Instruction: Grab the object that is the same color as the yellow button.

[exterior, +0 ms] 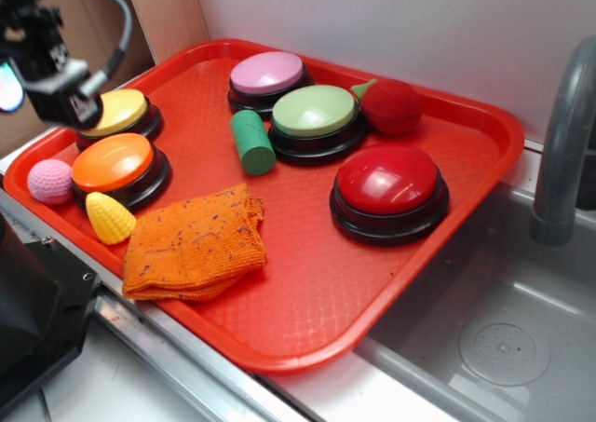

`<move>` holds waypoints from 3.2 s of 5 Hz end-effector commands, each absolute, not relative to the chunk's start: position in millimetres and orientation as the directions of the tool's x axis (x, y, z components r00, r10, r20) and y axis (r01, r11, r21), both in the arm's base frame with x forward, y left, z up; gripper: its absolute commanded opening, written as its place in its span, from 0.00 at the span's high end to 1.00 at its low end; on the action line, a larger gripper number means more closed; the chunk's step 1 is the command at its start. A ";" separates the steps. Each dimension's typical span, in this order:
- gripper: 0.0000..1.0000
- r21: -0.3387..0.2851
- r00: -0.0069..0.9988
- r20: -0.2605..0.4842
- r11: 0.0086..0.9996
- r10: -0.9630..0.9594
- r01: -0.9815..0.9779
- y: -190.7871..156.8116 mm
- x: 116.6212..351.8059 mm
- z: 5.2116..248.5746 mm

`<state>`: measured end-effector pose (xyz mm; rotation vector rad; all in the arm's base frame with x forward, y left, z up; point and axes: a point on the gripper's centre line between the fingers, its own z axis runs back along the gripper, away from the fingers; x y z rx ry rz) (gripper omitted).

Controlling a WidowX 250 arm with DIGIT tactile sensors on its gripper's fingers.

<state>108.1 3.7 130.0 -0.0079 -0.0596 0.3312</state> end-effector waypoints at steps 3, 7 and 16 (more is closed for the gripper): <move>0.00 0.003 0.871 0.037 0.872 0.489 -0.490 36.2 134.4 55.1; 1.00 0.020 0.840 -0.013 0.840 0.543 -0.543 27.9 129.1 32.3; 0.84 -0.075 0.964 0.031 0.962 0.265 -0.262 -4.9 229.7 184.5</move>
